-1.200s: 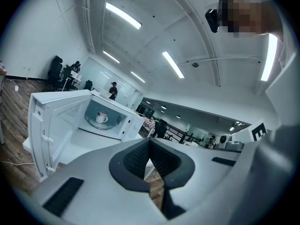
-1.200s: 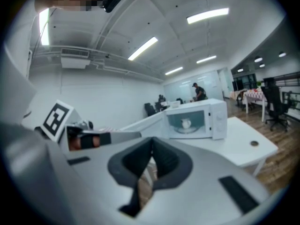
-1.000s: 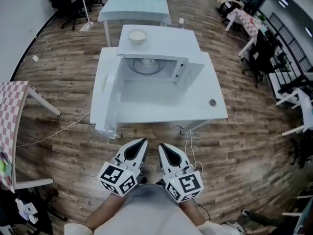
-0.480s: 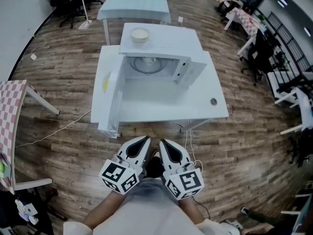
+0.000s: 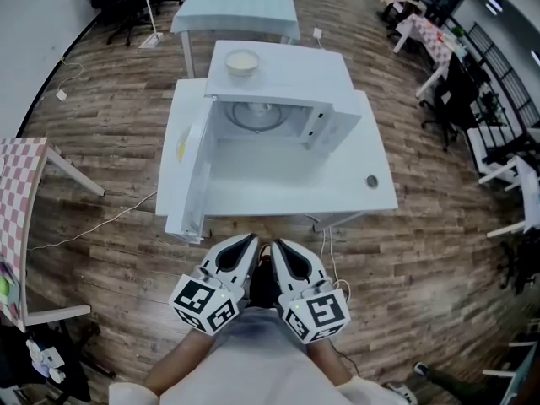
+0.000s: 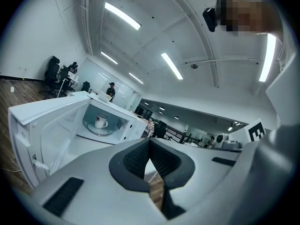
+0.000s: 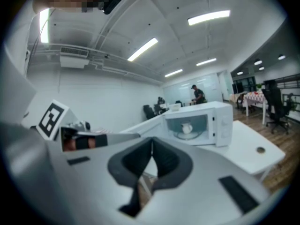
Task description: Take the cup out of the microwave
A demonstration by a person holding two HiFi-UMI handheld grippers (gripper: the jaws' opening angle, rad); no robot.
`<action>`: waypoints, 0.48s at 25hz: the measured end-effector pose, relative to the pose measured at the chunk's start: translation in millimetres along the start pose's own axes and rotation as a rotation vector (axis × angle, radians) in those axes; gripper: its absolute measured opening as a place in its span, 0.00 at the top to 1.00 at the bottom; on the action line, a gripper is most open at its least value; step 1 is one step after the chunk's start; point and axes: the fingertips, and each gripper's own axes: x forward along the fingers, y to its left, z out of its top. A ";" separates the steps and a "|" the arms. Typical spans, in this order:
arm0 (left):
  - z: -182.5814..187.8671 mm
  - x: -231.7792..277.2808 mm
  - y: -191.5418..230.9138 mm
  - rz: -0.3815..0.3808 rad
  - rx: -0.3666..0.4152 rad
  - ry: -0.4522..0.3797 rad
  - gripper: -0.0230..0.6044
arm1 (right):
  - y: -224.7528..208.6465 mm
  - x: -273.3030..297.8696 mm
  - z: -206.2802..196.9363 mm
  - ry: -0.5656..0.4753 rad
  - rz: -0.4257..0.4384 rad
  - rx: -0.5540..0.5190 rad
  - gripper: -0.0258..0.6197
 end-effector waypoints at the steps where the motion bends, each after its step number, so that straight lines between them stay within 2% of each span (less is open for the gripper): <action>1: 0.3 3.4 1.3 0.002 -0.002 0.003 0.95 | -3.1 2.5 0.9 -0.001 0.002 0.003 0.92; 12: 0.5 59.4 16.7 0.031 -0.031 0.030 0.95 | -50.2 35.0 5.0 0.035 0.032 0.031 0.92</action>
